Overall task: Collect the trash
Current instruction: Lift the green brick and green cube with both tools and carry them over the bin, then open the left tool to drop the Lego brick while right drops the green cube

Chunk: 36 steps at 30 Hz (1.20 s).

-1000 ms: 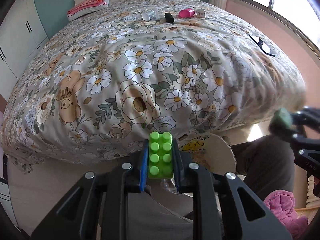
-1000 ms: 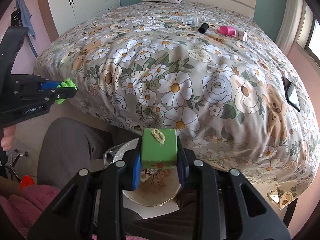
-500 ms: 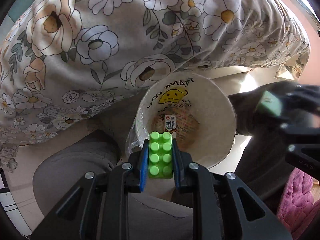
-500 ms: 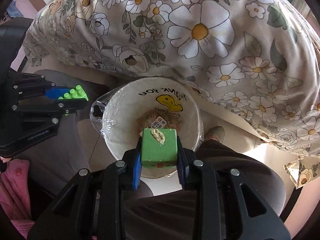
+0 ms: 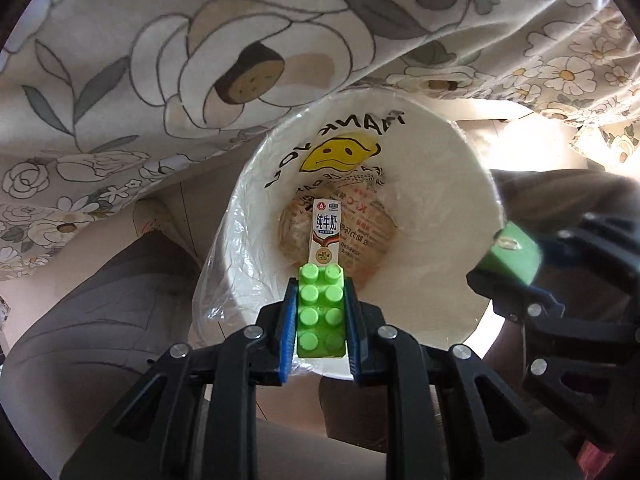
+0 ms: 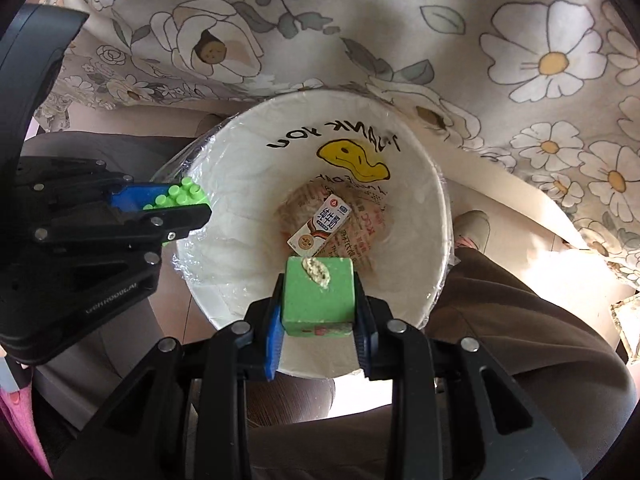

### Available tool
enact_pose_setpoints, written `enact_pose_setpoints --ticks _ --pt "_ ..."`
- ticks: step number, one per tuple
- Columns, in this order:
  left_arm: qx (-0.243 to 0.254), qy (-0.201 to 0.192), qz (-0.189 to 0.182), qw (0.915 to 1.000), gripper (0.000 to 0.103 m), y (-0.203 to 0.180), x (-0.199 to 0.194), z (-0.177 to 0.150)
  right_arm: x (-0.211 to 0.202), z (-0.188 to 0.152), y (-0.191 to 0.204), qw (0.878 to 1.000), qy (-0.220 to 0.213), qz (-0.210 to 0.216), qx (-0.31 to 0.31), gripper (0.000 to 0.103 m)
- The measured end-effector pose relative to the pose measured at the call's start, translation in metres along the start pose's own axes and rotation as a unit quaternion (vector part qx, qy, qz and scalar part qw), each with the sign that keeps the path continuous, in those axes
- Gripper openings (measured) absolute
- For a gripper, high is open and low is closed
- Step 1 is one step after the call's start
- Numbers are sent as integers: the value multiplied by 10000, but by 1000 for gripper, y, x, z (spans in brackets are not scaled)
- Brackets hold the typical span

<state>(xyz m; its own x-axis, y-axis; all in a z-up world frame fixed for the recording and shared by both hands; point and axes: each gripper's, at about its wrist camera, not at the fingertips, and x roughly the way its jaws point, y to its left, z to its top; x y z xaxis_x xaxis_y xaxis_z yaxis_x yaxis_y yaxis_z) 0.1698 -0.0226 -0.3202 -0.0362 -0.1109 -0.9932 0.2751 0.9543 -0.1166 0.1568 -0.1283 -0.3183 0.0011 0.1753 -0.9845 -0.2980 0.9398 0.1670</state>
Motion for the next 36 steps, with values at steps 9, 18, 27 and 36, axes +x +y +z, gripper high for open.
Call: enact_pose_setpoints --ticks 9,18,27,36 --pt "-342 380 -141 9986 23 6 41 15 43 20 -6 9986 415 42 328 31" --pt "-462 714 -357 9957 24 11 64 25 79 25 -18 9947 863 -2 557 31" --pt "-435 937 -364 9940 26 9 80 28 91 27 -14 9926 1126 -22 454 31" --pt "-596 898 -422 9933 60 14 82 30 98 26 -14 9916 1200 -200 445 51"
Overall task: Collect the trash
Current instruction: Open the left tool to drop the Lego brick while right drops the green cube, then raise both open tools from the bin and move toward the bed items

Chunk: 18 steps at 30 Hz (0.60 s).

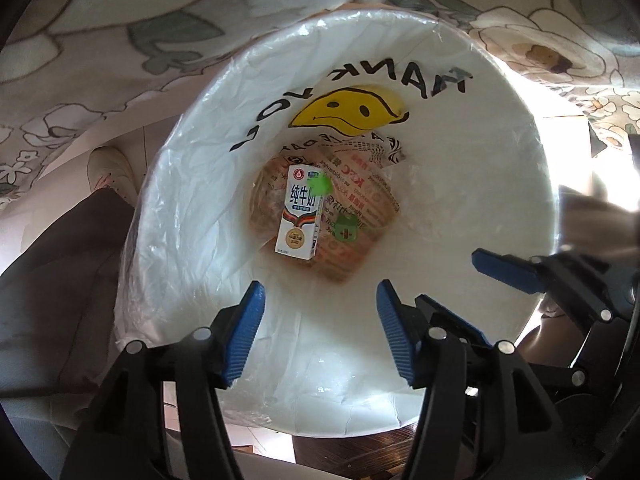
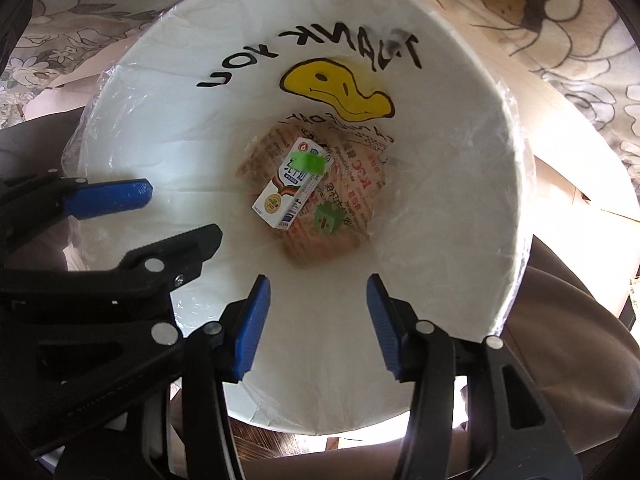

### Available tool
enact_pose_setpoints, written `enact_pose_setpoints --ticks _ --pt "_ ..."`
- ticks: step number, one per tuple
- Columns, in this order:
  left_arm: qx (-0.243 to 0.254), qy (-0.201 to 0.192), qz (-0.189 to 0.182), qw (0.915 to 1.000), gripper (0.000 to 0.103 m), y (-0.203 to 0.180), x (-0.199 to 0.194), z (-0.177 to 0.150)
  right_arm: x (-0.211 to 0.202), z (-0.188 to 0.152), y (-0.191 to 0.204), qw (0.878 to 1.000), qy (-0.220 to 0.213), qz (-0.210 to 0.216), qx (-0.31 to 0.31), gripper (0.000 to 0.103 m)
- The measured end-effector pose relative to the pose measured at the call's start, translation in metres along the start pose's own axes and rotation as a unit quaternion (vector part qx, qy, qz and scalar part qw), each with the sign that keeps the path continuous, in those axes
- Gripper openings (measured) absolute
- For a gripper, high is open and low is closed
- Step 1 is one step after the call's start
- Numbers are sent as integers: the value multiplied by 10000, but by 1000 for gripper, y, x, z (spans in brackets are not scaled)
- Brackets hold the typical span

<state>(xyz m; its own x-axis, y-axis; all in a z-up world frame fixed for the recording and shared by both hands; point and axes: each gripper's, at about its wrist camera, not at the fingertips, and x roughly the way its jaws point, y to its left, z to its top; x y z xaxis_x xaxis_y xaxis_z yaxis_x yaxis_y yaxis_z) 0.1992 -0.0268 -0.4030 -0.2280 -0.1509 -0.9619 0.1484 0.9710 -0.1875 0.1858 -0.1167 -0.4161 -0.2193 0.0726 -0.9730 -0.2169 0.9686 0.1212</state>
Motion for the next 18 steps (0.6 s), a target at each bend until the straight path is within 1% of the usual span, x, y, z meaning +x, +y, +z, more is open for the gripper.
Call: enact_pose_setpoints --ticks 4,10,18 --pt "-17 -20 18 10000 61 -1 -3 -1 -2 -2 0 10000 -63 -16 -26 51" --pt "-21 -113 81 9999 61 -1 -13 -6 -20 -8 6 9997 -192 -97 -129 51" --pt "117 -383 238 9989 61 -8 -36 -19 -40 -21 4 9987 -436 -185 -163 51"
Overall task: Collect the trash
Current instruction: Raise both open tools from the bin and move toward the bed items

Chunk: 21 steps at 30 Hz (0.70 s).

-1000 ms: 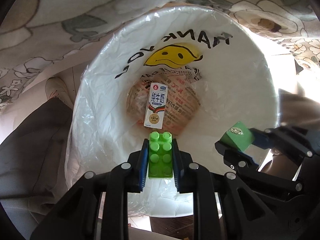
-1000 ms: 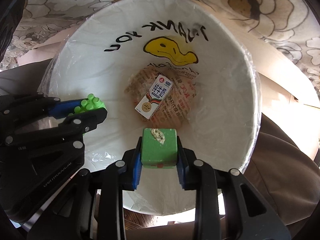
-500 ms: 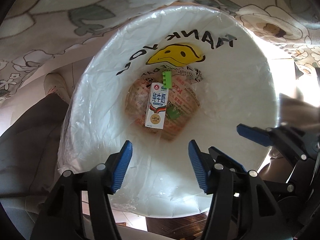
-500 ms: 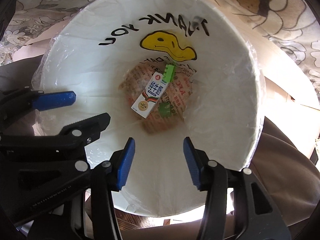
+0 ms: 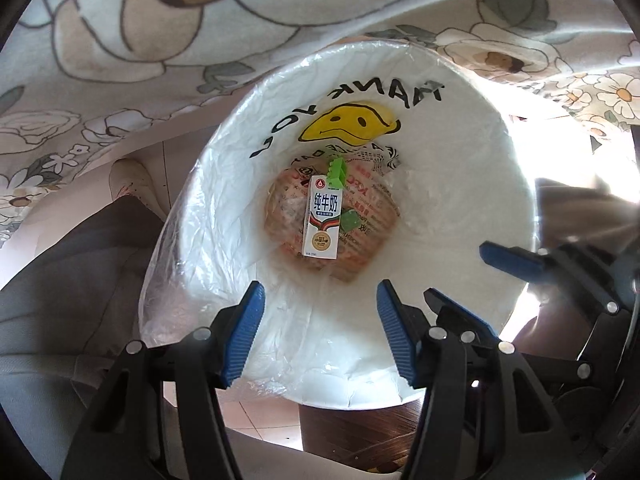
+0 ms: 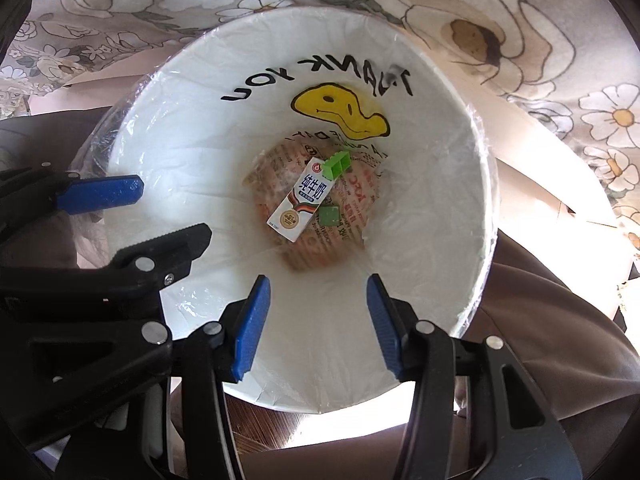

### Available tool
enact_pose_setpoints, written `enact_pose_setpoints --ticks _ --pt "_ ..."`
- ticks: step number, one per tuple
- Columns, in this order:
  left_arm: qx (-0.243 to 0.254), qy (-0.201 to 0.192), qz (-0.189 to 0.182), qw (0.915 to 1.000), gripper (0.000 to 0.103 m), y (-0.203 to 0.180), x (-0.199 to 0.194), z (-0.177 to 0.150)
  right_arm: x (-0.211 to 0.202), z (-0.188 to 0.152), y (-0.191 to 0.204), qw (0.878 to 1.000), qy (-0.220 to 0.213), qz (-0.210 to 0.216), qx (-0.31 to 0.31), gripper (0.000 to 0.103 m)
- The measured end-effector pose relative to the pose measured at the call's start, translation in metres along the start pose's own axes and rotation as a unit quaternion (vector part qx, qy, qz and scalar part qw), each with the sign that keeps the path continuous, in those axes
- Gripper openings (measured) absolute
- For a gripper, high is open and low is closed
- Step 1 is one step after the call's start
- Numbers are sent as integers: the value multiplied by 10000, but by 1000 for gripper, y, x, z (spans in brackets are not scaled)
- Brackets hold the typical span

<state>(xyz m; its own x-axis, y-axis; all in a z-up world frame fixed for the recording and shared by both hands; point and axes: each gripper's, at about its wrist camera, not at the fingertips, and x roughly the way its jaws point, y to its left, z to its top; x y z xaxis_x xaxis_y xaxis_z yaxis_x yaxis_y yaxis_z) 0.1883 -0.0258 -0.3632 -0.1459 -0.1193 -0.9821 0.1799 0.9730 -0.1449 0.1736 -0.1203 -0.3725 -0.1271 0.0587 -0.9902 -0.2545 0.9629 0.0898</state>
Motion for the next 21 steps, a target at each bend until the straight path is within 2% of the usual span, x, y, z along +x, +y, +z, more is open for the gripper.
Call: enact_pose_setpoints --ticks 4,11,17,21 --pt "150 -151 51 9998 61 -6 -15 -6 -17 -10 -3 9999 -161 24 20 51" --pt "575 -645 223 9960 63 -18 -63 -29 -59 -32 -4 9986 -502 146 51 51" --pt "1002 -1271 455 9858 66 -23 -123 -58 -114 -58 -11 9947 -994 255 20 51" --pt "973 -1766 416 9786 70 -20 -169 -71 -158 -73 -20 9892 -1435 279 51 51"
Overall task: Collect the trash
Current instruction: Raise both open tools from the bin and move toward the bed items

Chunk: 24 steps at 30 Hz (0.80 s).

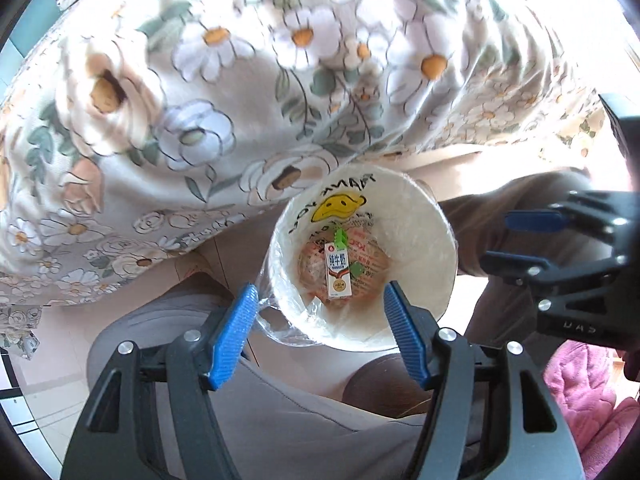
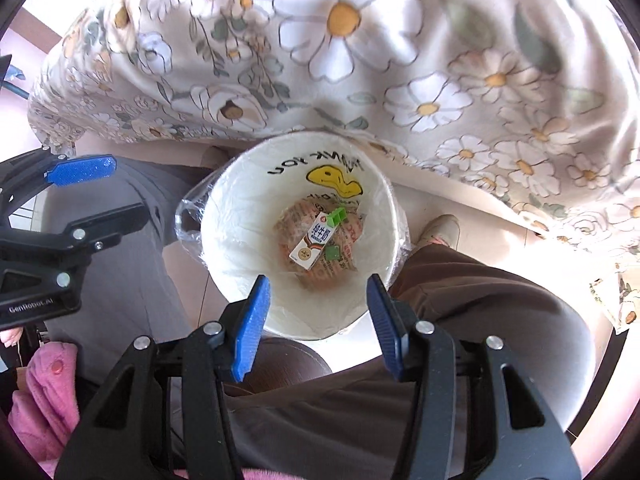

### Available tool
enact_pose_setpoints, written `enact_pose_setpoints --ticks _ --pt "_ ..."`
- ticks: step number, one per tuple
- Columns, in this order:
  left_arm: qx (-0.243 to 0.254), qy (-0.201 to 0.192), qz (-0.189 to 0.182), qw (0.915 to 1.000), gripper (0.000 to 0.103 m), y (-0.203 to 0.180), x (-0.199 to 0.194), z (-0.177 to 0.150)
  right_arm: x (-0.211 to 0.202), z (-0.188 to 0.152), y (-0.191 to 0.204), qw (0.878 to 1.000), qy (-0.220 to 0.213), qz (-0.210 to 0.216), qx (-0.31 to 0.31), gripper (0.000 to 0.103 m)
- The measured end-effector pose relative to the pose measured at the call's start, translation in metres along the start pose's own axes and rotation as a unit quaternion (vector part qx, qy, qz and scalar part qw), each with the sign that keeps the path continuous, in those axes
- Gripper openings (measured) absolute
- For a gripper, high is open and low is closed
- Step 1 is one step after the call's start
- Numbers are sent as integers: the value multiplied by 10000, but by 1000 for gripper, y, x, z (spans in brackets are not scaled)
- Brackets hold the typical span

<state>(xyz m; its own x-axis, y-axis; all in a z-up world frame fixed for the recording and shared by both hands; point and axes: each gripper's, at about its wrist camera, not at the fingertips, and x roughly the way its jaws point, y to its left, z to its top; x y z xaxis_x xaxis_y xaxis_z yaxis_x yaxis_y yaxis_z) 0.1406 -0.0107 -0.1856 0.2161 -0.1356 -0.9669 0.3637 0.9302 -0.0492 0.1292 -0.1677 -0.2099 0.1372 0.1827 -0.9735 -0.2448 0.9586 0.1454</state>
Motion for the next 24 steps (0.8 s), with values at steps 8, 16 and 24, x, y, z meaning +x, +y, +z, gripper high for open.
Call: enact_pose_setpoints --ticks 8,16,24 --pt "-303 -1121 13 9932 76 24 -105 30 -117 21 -11 9928 -1178 -209 -52 51" --pt "-25 -2075 608 9763 86 39 -196 89 -245 74 -22 9641 -2458 -889 -464 67" --pt "172 -2396 1073 9648 88 66 -233 163 -323 155 -50 9341 -3172 -1331 -956 75"
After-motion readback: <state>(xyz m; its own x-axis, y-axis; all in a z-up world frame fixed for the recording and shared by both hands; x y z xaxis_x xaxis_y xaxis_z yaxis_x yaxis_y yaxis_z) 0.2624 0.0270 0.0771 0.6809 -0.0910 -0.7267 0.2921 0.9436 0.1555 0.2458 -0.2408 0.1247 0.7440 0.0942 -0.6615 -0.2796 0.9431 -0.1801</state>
